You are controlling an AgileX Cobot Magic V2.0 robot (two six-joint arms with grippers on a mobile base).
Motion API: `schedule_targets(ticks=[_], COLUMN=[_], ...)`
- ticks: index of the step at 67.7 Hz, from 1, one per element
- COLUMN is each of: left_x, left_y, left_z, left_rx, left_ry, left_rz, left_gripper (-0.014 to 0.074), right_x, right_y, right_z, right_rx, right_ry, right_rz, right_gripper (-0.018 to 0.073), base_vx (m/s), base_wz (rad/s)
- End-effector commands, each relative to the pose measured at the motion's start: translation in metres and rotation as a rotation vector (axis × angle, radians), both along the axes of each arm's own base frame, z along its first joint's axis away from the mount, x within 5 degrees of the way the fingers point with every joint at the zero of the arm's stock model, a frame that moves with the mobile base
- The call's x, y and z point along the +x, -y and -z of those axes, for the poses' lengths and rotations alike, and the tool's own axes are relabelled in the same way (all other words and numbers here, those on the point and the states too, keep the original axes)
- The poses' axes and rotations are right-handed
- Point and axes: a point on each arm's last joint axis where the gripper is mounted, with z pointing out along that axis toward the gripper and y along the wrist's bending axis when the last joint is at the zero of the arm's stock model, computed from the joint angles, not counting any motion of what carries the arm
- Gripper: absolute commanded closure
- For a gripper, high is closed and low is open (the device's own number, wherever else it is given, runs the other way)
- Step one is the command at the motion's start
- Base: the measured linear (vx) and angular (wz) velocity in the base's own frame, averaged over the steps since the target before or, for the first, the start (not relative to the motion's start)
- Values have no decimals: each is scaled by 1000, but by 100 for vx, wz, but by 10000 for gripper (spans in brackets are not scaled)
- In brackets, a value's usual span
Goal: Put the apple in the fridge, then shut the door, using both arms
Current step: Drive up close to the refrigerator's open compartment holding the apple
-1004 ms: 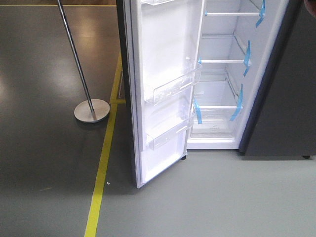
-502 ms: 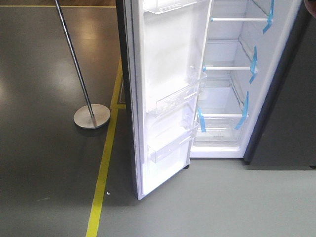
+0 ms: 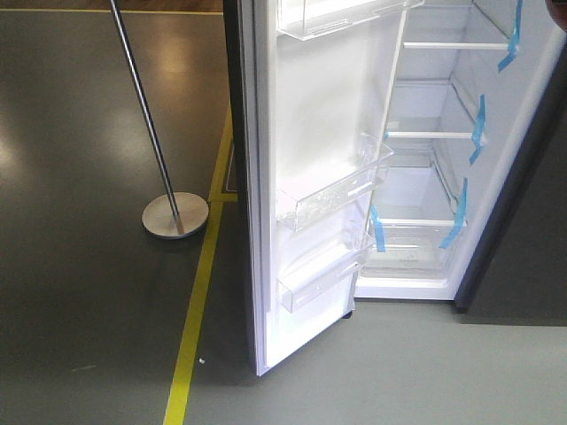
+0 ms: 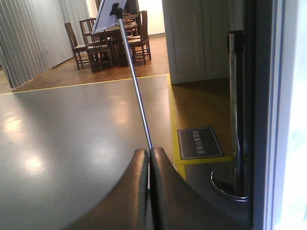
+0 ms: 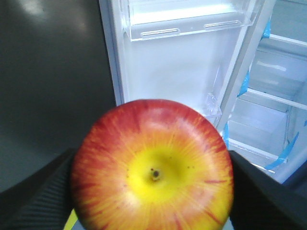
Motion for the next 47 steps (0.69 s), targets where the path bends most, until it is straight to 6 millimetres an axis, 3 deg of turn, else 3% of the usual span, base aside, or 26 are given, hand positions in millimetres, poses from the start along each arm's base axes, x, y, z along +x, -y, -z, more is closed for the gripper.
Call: schedule_targets(ticks=[1, 47], left_x=[0, 0], left_y=[2, 2], left_z=[-2, -2], left_rx=[-2, -2], left_ry=[69, 69], left_rz=[19, 19], left_gripper=[604, 604], right_x=[-8, -8], right_y=[-1, -1], right_z=[-17, -17], right_rx=[28, 28], right_ry=[118, 118], right_rz=[10, 10], right_gripper=[468, 468], base_vx=[11, 11], base_wz=[6, 1])
